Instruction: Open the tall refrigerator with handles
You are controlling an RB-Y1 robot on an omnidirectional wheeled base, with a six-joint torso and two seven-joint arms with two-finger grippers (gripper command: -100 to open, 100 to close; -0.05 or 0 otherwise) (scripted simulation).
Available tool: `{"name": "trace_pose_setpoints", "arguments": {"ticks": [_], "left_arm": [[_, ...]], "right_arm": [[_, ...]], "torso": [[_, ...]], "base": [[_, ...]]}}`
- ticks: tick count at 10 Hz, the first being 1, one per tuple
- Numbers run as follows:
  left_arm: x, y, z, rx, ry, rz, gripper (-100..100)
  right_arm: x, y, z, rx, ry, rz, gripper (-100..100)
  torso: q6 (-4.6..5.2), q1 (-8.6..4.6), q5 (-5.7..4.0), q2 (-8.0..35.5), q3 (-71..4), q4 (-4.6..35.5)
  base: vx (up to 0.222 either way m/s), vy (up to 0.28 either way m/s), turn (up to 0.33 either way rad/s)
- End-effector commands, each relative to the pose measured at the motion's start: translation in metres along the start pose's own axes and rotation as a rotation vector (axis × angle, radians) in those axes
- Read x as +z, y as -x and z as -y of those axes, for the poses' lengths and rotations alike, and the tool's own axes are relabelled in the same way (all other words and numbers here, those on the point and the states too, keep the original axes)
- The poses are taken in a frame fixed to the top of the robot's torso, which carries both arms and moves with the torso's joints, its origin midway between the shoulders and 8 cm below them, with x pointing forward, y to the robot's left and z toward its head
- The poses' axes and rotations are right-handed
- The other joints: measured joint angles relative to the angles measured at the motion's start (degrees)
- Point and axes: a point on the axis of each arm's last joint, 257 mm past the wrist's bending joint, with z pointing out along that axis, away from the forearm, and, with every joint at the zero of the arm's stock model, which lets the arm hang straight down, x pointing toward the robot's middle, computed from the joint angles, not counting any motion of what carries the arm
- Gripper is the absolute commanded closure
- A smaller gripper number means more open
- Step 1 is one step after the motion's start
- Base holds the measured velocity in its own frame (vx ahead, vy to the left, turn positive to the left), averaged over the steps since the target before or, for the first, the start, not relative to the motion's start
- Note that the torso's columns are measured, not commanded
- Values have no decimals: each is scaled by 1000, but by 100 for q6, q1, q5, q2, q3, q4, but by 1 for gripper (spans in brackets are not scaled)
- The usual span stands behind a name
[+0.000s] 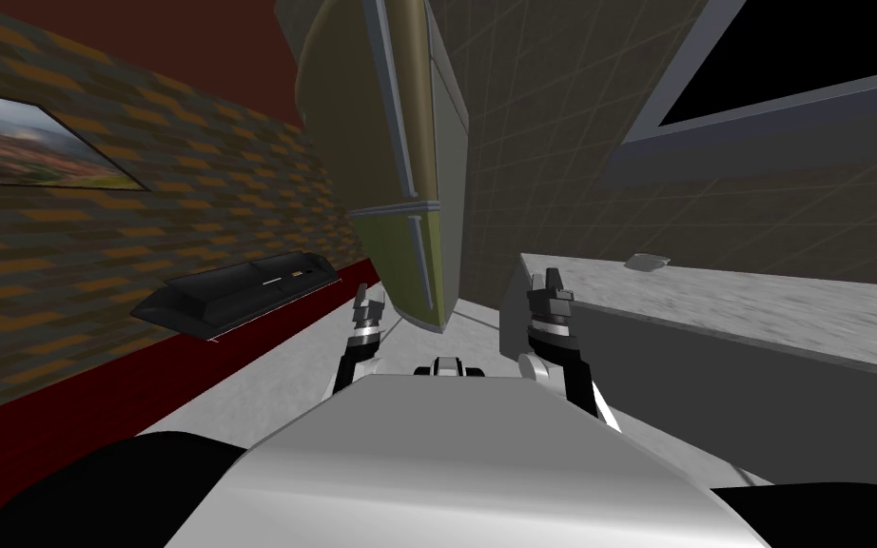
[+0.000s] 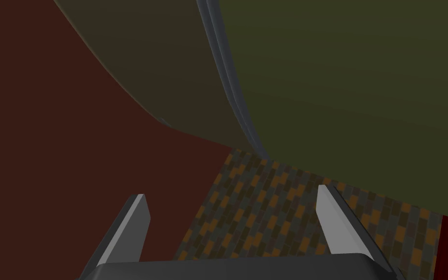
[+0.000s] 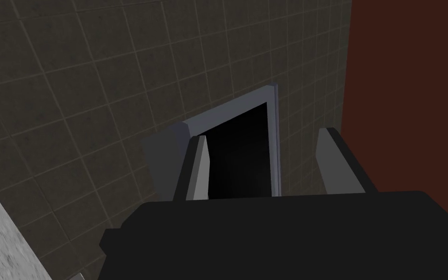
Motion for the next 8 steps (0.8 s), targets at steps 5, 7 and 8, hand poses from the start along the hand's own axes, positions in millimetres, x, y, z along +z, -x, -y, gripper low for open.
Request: {"name": "trace_pose_setpoints", "arguments": {"ticks": [5,7,8], "left_arm": [[47,-44,8,-58,3,-132,-100],[58,-54,10,-75,7,-152,-100],[67,-64,14,-92,5,-172,-100]], "right_arm": [[0,0,0,0,0,0,0],[0,0,0,0,0,0,0],[0,0,0,0,0,0,0]], "torso": [[0,6,2,29,-26,26],[-1,2,0,23,-29,24],[0,7,1,27,-27,25]], "base": [[44,-33,4],[56,-32,6],[41,-24,4]]}}
